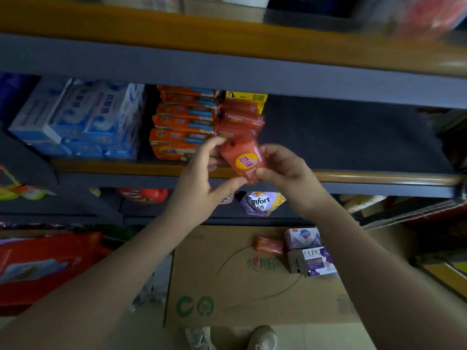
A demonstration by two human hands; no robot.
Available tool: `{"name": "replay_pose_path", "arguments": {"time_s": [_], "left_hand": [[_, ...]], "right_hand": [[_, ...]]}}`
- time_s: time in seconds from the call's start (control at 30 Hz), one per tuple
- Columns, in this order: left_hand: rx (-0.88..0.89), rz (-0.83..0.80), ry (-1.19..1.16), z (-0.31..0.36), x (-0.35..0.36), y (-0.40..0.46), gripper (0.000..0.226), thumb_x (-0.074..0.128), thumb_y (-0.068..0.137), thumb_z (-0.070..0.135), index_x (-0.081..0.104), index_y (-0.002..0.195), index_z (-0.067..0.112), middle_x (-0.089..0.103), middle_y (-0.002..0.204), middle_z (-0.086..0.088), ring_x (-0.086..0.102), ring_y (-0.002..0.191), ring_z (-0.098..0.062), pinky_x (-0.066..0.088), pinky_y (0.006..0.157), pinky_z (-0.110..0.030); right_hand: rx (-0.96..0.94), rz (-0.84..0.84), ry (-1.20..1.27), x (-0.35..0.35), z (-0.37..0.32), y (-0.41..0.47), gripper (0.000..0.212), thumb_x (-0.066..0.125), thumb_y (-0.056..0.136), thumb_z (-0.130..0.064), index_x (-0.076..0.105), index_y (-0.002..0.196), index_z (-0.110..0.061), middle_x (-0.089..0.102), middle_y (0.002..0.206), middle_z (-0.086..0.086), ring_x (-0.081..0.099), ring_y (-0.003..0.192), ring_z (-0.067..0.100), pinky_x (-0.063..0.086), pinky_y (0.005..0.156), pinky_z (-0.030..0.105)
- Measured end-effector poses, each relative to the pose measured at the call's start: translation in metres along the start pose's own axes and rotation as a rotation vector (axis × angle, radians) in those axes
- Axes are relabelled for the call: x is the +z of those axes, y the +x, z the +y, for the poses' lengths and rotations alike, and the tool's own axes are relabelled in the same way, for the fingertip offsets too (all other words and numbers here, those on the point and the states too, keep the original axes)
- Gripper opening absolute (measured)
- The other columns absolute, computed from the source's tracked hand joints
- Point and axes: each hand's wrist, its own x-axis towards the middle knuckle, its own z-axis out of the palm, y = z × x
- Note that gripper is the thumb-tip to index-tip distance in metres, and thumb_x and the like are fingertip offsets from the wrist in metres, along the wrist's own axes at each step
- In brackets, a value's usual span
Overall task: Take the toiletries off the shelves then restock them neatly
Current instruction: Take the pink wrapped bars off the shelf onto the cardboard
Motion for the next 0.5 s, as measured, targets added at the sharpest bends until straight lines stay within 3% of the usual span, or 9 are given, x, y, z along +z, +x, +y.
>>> {"name": "replay_pose_path", "arguments": {"time_s": [0.07, 0.17, 0.27, 0.37, 0.43, 0.5], "left_hand": [[0.036, 0.018, -0.004, 0.008, 0.0, -0.002, 0.047, 0.065, 0.073, 0.046, 0.041, 0.113, 0.038, 0.052, 0.109, 0.021, 0.058, 0.1, -0.002, 0.047, 0.088, -0.024], [0.038, 0.033, 0.007, 0.01, -0.003, -0.004, 0.037, 0.065, 0.071, 0.046, 0.044, 0.101, 0.04, 0.055, 0.097, 0.021, 0.058, 0.09, 0.001, 0.048, 0.082, -0.02], [-0.022, -0.005, -0.047, 0.006, -0.001, -0.009, 0.045, 0.074, 0.072, 0.033, 0.045, 0.106, 0.04, 0.057, 0.1, 0.016, 0.057, 0.09, 0.003, 0.045, 0.076, -0.01], [-0.239, -0.092, -0.35, 0.003, 0.008, -0.017, 0.044, 0.065, 0.084, 0.012, 0.047, 0.12, 0.027, 0.06, 0.105, -0.001, 0.061, 0.091, 0.001, 0.048, 0.071, -0.011], [-0.388, -0.164, -0.545, -0.005, 0.019, -0.022, 0.043, 0.059, 0.082, 0.021, 0.049, 0.123, 0.028, 0.061, 0.112, 0.0, 0.061, 0.1, -0.004, 0.051, 0.081, -0.018], [-0.569, -0.222, -0.761, -0.018, 0.034, -0.029, 0.043, 0.055, 0.081, 0.028, 0.051, 0.124, 0.031, 0.062, 0.118, 0.002, 0.06, 0.11, -0.012, 0.05, 0.091, -0.025]], "right_hand": [[0.041, -0.028, 0.125, 0.005, 0.003, -0.008, 0.035, 0.063, 0.08, 0.005, 0.054, 0.111, -0.007, 0.065, 0.094, 0.006, 0.063, 0.084, 0.016, 0.053, 0.085, 0.031], [0.072, -0.039, 0.184, 0.009, 0.01, -0.017, 0.034, 0.064, 0.072, -0.005, 0.057, 0.105, -0.011, 0.064, 0.094, 0.003, 0.064, 0.081, 0.012, 0.054, 0.08, 0.03], [0.104, 0.007, 0.232, 0.007, 0.01, -0.024, 0.031, 0.068, 0.071, -0.005, 0.058, 0.099, -0.014, 0.06, 0.093, 0.002, 0.064, 0.075, 0.006, 0.053, 0.066, 0.022], [0.124, 0.067, 0.022, 0.003, -0.002, -0.035, 0.022, 0.071, 0.076, -0.01, 0.059, 0.092, -0.02, 0.058, 0.091, -0.004, 0.062, 0.073, 0.001, 0.052, 0.063, 0.019], [0.15, 0.055, -0.16, 0.0, -0.011, -0.044, 0.014, 0.067, 0.081, -0.018, 0.059, 0.092, -0.022, 0.057, 0.092, -0.006, 0.062, 0.076, 0.004, 0.052, 0.062, 0.019], [0.186, 0.004, -0.215, -0.004, -0.017, -0.052, 0.019, 0.068, 0.081, -0.028, 0.061, 0.098, -0.022, 0.06, 0.096, -0.006, 0.065, 0.08, 0.011, 0.055, 0.065, 0.023]]}}
